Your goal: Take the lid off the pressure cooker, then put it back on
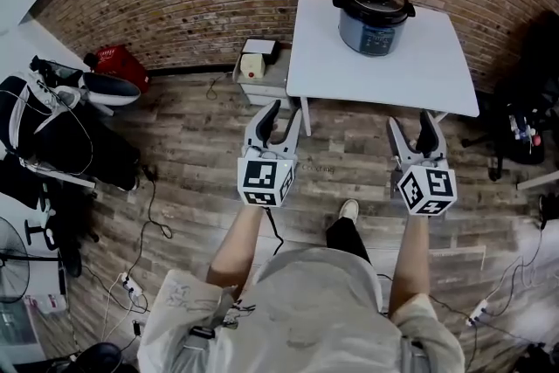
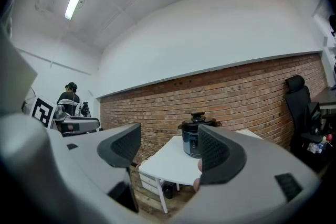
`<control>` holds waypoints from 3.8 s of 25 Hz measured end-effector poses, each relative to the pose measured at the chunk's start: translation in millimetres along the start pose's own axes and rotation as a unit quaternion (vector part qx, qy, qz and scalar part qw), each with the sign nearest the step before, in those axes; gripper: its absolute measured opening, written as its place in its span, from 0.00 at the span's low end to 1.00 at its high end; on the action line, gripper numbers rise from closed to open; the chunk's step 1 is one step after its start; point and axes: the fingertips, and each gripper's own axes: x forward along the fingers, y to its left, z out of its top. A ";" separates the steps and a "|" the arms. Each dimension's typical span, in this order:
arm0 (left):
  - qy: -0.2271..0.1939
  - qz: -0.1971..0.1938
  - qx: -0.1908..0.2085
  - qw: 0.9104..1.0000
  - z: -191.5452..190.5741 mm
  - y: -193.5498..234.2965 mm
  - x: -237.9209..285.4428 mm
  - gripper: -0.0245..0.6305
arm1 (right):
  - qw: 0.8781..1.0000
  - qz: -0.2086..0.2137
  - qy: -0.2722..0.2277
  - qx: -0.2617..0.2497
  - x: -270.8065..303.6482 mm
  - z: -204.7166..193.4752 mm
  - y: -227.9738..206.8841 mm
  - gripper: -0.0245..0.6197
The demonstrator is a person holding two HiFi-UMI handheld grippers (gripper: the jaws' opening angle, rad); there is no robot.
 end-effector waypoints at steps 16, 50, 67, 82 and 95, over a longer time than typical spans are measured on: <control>0.034 0.018 0.001 0.999 6.9 -37.5 208.7 0.31 | 0.999 0.018 0.021 0.023 121.5 5.9 -178.5 0.56; 0.002 0.008 -0.029 1.000 6.1 121.4 441.9 0.31 | 0.998 0.061 -0.007 -0.030 394.1 60.8 -201.9 0.56; 0.026 -0.064 -0.061 0.996 -17.2 127.2 504.7 0.31 | 0.995 0.084 -0.002 -0.060 433.2 60.6 -206.1 0.56; 0.188 -0.271 -0.286 0.899 -86.4 99.8 511.8 0.31 | 0.853 0.337 0.238 -0.320 454.2 32.7 -156.3 0.56; 0.260 -0.335 -0.456 0.783 -117.1 81.7 520.1 0.35 | 0.691 0.416 0.426 -0.409 466.8 -11.9 -163.1 0.56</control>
